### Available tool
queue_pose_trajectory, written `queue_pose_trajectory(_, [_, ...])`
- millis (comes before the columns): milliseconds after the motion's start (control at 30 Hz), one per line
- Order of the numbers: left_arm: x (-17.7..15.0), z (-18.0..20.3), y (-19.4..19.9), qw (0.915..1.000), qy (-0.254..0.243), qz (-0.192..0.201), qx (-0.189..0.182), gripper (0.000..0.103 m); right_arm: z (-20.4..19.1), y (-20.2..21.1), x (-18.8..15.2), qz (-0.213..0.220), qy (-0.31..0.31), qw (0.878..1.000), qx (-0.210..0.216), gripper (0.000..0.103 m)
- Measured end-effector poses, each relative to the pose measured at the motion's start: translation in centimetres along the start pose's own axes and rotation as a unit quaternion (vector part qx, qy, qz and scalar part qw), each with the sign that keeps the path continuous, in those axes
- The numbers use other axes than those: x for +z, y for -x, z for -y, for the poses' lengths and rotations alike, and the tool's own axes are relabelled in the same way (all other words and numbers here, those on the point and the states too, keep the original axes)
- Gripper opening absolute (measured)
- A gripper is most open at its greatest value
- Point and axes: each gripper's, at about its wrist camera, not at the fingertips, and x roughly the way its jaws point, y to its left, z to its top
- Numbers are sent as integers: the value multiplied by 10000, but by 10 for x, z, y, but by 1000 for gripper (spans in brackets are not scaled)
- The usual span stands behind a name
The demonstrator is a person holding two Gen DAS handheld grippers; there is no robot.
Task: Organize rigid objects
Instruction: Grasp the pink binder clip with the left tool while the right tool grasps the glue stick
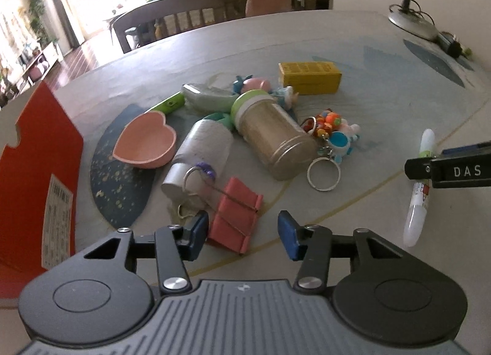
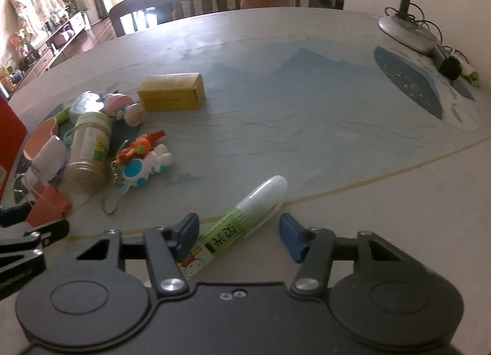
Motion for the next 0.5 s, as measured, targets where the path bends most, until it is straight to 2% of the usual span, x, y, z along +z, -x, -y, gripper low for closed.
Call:
queue_pose_trajectory(200, [6,5,-4,9997,-230,-43,74,34,2,4,-4,-12,66,9998,175,41])
queue_pose_trajectory(367, [8,8,-8,9992,-344,-106,170,31,4,8,-8,2,125,9996,268,30])
queue_pose_trajectory(433, [9,8,-8,9992,-345,-117,171,30,6,10,-9,8,113,9994,317,19])
queue_pose_trajectory(500, [8,6,-7,9994,-294,-143,149,30,8,12,-10,8,107,9993,365,17])
